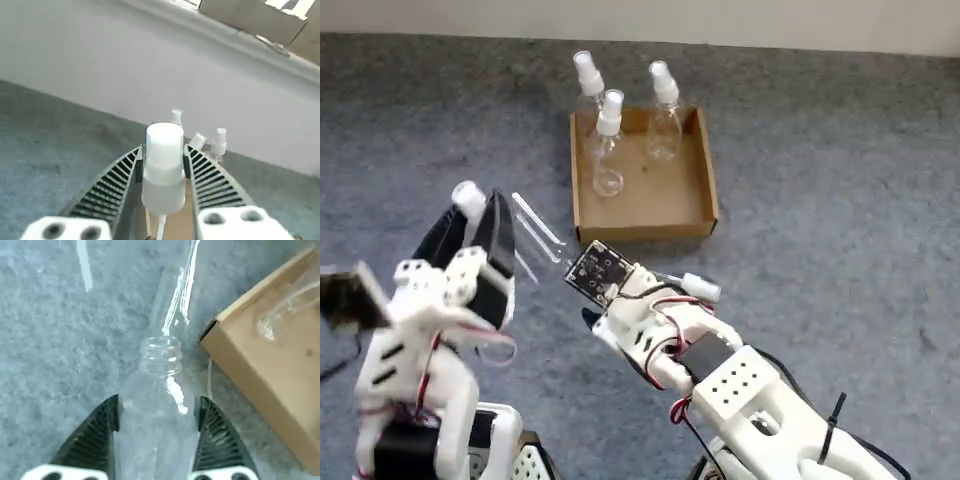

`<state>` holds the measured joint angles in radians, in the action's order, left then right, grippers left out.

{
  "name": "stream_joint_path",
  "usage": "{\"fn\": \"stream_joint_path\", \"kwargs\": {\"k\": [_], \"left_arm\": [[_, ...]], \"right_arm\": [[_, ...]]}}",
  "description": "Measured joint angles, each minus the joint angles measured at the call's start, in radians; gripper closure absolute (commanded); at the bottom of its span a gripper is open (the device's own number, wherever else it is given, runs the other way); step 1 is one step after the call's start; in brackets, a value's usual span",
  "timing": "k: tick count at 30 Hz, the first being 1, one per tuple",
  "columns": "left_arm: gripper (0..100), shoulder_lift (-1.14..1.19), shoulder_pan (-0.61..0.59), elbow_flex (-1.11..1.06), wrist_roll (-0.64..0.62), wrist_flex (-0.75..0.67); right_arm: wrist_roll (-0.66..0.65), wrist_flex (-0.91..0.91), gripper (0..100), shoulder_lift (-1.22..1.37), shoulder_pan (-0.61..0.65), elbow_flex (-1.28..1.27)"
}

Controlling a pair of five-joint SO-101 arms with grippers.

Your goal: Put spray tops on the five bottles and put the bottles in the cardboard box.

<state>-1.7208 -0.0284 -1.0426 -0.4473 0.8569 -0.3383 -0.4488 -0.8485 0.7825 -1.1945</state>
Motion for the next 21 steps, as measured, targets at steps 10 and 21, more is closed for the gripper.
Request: {"fn": "stream_joint_path", "kwargs": {"k": [10, 21], "left_arm": [[100, -0.095, -0.005, -0.034, -0.006, -0.006], [100, -0.095, -0.127, -0.034, -0.106, -0.006]], "right_arm": [[0.08, 0.341, 99.5, 0.089, 0.041, 0.0], [0.04, 0.434, 99.5, 0.238, 0.072, -0.014]]}}
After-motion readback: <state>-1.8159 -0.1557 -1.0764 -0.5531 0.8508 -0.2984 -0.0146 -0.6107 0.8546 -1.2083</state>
